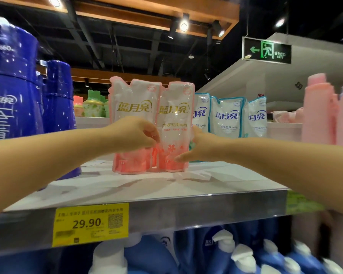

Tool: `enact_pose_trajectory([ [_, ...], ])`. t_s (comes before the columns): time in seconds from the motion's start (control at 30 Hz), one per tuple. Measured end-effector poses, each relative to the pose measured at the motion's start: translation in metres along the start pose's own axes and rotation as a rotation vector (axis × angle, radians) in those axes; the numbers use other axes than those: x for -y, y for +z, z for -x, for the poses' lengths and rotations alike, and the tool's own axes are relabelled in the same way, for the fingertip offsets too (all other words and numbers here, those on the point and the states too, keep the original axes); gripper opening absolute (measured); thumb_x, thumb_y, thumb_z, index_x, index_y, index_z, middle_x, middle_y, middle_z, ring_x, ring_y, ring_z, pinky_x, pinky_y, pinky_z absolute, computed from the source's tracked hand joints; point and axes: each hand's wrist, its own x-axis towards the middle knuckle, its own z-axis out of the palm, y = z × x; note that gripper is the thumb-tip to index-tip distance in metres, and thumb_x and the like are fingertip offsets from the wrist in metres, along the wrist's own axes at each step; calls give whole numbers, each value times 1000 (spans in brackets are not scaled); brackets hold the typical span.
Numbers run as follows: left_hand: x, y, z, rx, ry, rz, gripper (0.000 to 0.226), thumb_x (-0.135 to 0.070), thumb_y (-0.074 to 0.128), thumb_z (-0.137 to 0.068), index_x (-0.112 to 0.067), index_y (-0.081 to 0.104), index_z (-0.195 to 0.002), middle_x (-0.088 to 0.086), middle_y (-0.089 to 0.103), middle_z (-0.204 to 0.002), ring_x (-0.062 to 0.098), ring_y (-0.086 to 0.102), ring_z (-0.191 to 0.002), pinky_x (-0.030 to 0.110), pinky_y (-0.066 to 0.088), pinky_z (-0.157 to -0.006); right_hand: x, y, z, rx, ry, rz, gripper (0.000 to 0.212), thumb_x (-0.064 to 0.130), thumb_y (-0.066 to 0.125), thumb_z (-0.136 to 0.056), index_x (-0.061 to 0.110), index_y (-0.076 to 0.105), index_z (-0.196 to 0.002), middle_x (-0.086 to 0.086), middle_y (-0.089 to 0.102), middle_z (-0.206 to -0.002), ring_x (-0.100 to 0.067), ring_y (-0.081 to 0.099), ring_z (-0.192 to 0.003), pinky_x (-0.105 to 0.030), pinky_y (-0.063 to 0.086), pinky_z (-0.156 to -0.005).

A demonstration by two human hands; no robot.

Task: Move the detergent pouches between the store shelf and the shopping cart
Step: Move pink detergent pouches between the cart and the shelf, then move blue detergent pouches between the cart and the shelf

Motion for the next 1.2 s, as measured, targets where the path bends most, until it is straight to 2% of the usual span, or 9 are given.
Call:
enact_pose_trajectory([
  [0.17,-42,4,29,-19,82,23,9,-22,59,-89,-27,64,-95,-13,62,-84,-2,58,-78,15,47,-71,-4,-22,61,-39,-99,-32,80,30,68,-84,19,19,-146,5,47,-123,-5,37,-98,-7,28,-67],
  [0.27,-77,9,49,-37,107,28,8,-24,58,-90,-30,62,-93,-9,66,-92,3,61,-82,23,48,-79,-15,-35,99,-88,-88,15,73,40,68,-82,20,32,-143,4,50,-135,-11,49,-109,-15,34,-83],
  [0.37,-123,25,71,-87,147,97,11,-21,57,-90,-26,64,-97,-7,64,-94,9,59,-87,19,46,-74,-39,-53,144,-147,-91,7,64,44,69,-80,20,46,-134,2,54,-131,-15,53,-117,-23,38,-97],
  [0.43,-161,42,88,-104,196,170,14,-18,58,-89,-23,66,-99,-7,63,-90,9,58,-85,13,43,-71,-58,-65,181,-189,-95,-41,53,43,70,-79,21,54,-125,2,59,-122,-13,57,-110,-27,43,-98],
  [0.6,-275,95,125,-94,339,399,10,-16,62,-84,-24,66,-88,-6,67,-84,11,63,-85,26,48,-81,-127,-96,290,-292,-41,-108,37,38,69,-80,20,63,-112,3,67,-109,-10,62,-102,-31,48,-94],
  [0.77,-402,162,140,-36,526,513,19,-28,57,-84,-20,68,-96,-2,70,-90,14,64,-86,34,49,-83,-219,-129,394,-458,137,-76,39,38,66,-83,20,60,-118,5,66,-110,-8,61,-102,-30,48,-92],
  [0.97,-561,268,148,50,722,681,13,-22,56,-89,-19,68,-93,-11,62,-75,9,57,-75,24,40,-70,-351,-153,502,-698,426,-146,21,40,64,-84,28,63,-101,7,68,-91,-9,63,-86,-30,50,-80],
  [1.07,-646,333,155,148,797,773,27,-33,51,-83,-16,69,-95,-6,64,-84,10,54,-80,25,38,-73,-422,-159,551,-785,585,-113,10,34,62,-87,28,60,-95,13,62,-79,0,58,-76,-17,45,-73],
  [1.2,-753,427,166,350,881,882,15,-22,56,-87,-15,68,-93,-6,61,-82,10,54,-80,21,33,-66,-519,-170,618,-848,840,-87,16,33,61,-87,26,63,-101,6,67,-94,-9,62,-92,-29,48,-89],
])
